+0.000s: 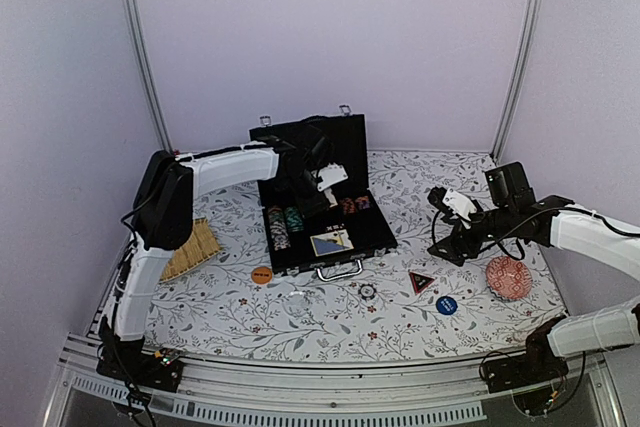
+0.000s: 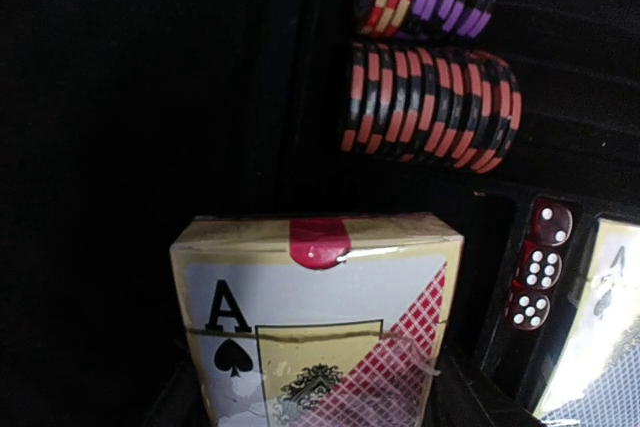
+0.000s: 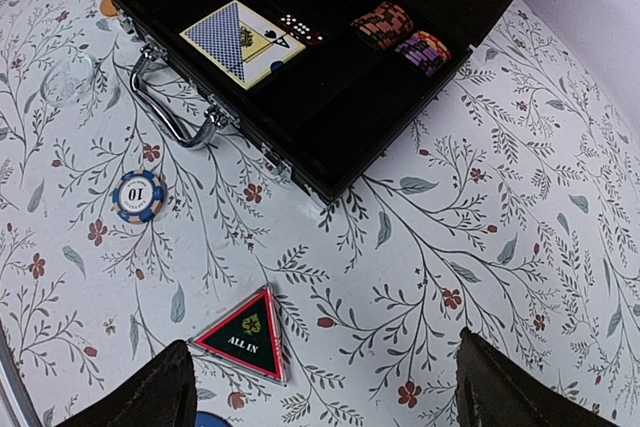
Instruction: Pack up texas hold em set
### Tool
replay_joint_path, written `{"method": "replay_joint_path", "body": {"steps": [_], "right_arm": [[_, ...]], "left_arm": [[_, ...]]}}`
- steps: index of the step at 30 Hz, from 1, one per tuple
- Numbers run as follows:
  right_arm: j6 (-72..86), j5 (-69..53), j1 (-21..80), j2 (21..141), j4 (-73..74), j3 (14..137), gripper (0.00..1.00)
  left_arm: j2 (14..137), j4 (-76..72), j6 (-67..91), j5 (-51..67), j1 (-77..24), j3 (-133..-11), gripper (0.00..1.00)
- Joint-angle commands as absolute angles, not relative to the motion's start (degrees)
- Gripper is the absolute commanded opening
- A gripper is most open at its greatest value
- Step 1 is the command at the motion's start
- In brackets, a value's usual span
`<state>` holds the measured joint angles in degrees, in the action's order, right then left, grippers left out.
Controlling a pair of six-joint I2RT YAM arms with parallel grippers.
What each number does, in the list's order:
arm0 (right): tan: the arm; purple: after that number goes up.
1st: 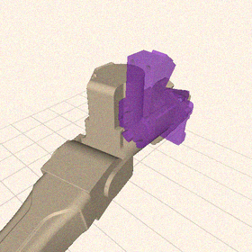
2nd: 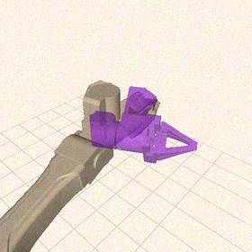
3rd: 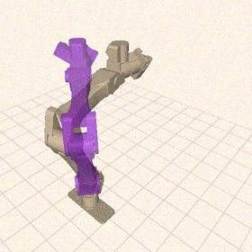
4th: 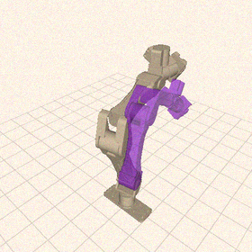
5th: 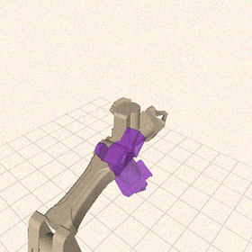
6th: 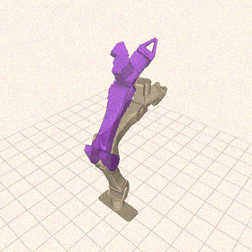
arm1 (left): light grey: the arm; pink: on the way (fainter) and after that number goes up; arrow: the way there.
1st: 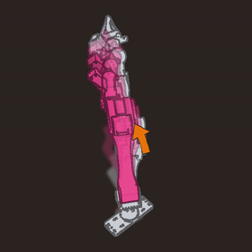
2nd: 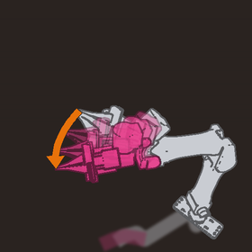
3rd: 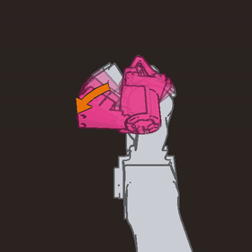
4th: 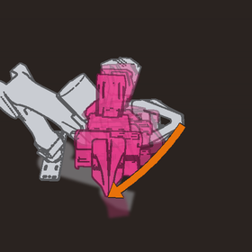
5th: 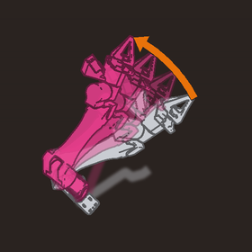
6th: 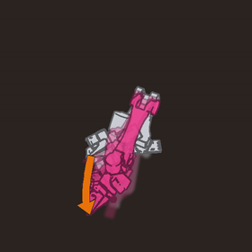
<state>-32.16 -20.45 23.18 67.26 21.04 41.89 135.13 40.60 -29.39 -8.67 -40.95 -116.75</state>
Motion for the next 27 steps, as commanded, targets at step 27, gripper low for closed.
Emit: {"method": "replay_joint_path", "body": {"steps": [27], "right_arm": [[-32.3,-21.3,22.9,71.6,21.3,42.8,0.89]], "left_arm": [[140.8,39.7,-33.0,-5.1,-41.6,-117.7,0.55]]}}
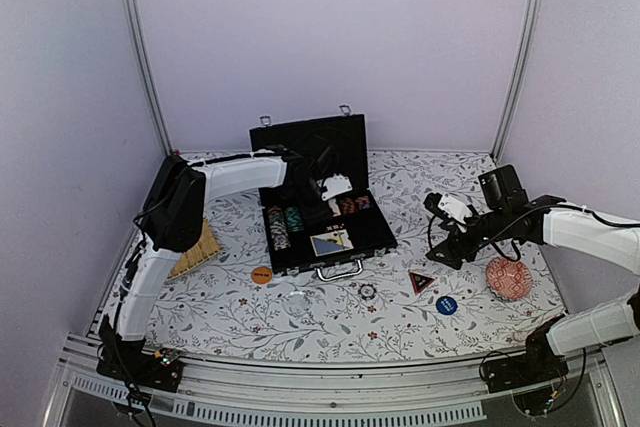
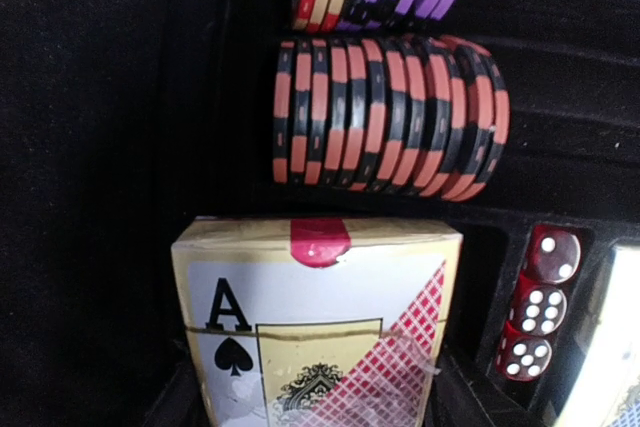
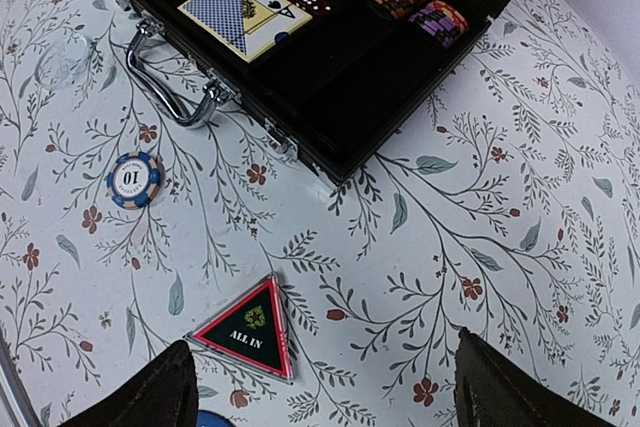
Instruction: Pack up texas hold em set
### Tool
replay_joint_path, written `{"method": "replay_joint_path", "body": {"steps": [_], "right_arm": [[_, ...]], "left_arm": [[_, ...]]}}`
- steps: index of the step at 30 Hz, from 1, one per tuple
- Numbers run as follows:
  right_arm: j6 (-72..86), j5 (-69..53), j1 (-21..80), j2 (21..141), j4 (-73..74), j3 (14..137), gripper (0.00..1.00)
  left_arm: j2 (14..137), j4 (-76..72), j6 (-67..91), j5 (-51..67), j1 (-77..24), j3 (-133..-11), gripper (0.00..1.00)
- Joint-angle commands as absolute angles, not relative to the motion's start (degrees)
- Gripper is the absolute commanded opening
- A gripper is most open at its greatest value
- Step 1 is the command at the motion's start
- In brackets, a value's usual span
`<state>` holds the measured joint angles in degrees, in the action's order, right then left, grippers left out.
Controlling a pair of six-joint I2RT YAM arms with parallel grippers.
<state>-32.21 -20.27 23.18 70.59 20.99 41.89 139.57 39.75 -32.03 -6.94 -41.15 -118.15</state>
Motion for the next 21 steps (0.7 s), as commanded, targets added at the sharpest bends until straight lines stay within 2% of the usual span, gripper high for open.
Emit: {"method": "replay_joint_path", "body": {"steps": [1,9,21], "right_arm": [[-32.3,-21.4,22.9,71.7,21.3,42.8,0.89],[-32.4,-21.4,22.9,72.2,21.4,43.1,0.88],[-32.4,-21.4,22.9,72.1,21.8,42.8,0.88]], "left_arm": [[140.3,39.9,-33.0,-4.8,-41.7,-117.2,0.55],[136.8,41.8,-33.3,-2.4,-42.8,-114.1,0.56],[137.7,45.0,-33.1,1.0,-43.1,-116.2,0.57]]}}
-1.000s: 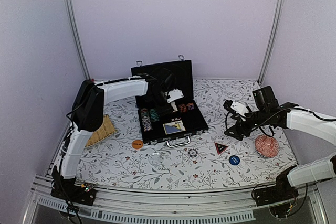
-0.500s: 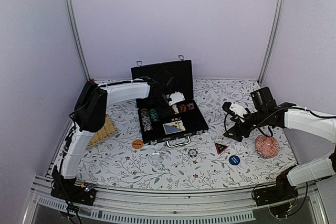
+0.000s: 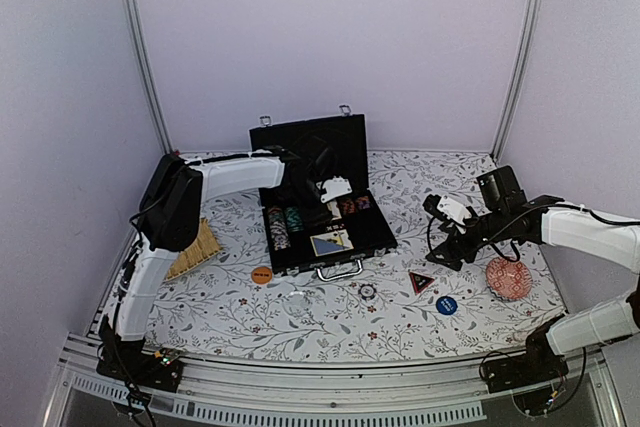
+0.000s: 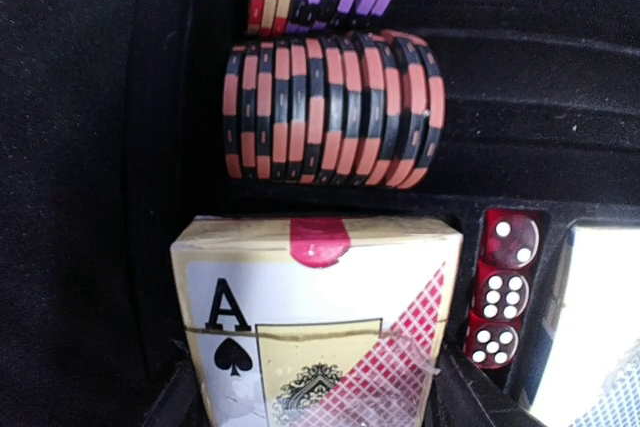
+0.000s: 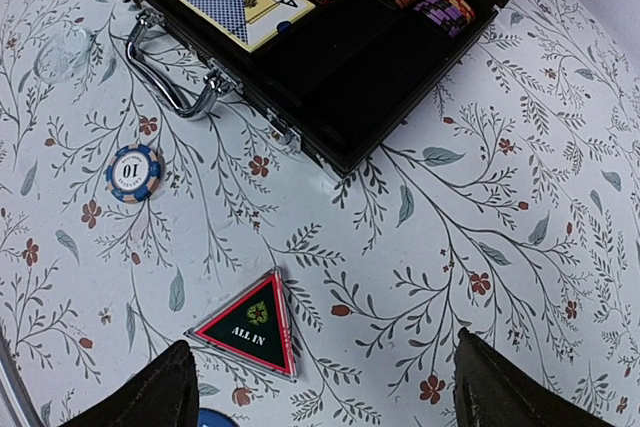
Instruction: Pack up texas hold em set
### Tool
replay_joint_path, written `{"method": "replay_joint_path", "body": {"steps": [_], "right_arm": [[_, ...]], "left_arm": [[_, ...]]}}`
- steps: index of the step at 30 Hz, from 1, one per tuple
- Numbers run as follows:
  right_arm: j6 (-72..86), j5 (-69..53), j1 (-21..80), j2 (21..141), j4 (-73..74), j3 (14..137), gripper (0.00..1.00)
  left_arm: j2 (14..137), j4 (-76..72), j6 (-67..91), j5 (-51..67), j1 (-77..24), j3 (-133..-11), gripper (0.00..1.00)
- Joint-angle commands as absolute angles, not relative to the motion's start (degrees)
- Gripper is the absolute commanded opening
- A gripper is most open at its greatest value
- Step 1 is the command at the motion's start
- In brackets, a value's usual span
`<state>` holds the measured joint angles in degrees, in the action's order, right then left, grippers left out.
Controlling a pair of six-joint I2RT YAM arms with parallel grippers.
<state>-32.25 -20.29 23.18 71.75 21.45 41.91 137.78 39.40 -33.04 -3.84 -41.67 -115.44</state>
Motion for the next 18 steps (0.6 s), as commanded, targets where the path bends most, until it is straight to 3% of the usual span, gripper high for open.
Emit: {"method": "replay_joint_path", "body": {"steps": [1,18], "right_arm": [[-32.4,-21.4,22.9,72.1,21.8,42.8,0.88],[-32.6,-21.5,22.9,72.6,22.1,43.1,0.88]], "left_arm": [[137.7,45.4,-33.1,1.0,-43.1,-116.3,0.57],[132.9,45.4,-33.1,-2.1,-44.5,-116.2,0.68]]}}
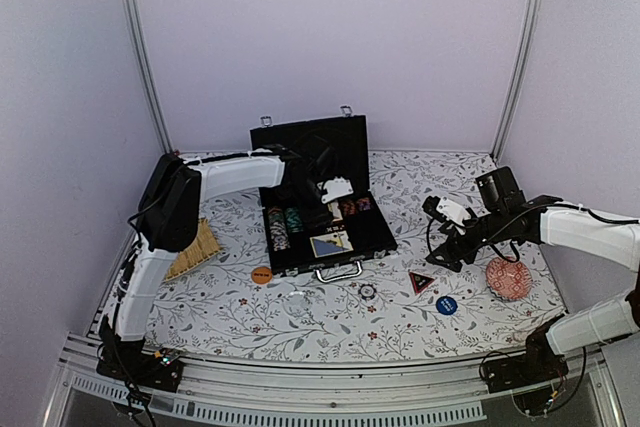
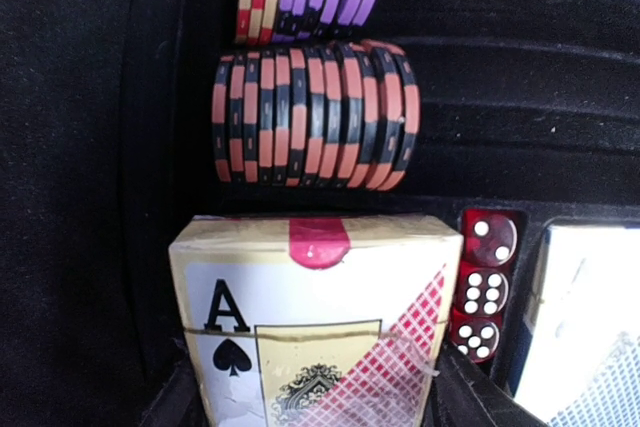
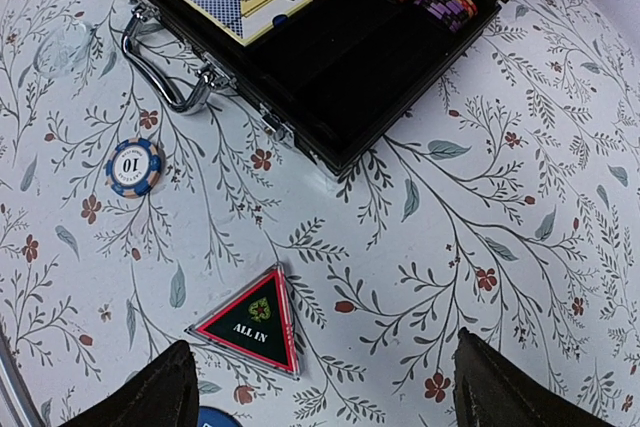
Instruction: Pack up texas hold em set
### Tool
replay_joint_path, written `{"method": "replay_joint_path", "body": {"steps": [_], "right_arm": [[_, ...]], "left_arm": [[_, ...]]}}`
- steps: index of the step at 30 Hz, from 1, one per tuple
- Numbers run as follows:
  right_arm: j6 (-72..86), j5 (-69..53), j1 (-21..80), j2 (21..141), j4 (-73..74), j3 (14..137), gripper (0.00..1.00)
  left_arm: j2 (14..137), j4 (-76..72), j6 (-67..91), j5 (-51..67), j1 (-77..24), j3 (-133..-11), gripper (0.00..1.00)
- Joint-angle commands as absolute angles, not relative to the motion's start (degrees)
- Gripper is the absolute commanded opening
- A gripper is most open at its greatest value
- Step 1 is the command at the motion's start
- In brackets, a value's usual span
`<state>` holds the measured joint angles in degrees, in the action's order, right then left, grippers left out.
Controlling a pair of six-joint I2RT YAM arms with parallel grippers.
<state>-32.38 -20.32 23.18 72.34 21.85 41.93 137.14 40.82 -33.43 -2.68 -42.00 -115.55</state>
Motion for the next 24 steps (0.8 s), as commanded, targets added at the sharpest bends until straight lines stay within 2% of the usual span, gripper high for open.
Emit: {"method": "replay_joint_path", "body": {"steps": [1,11,24], "right_arm": [[-32.6,-21.6,22.9,72.6,22.2,43.0,0.88],[-32.8,-21.8,22.9,73.2,22.5,43.3,0.88],[-32.8,-22.1,22.9,73.2,22.9,43.2,0.88]], "left_arm": [[132.4,45.4,-33.2,-2.5,-44.7,-116.3,0.68],[126.9,45.5,-33.4,-3.8,-46.0,-116.2,0.71],[132.2,45.8,-33.4,-3.9,-43.6,-117.6,0.69]]}}
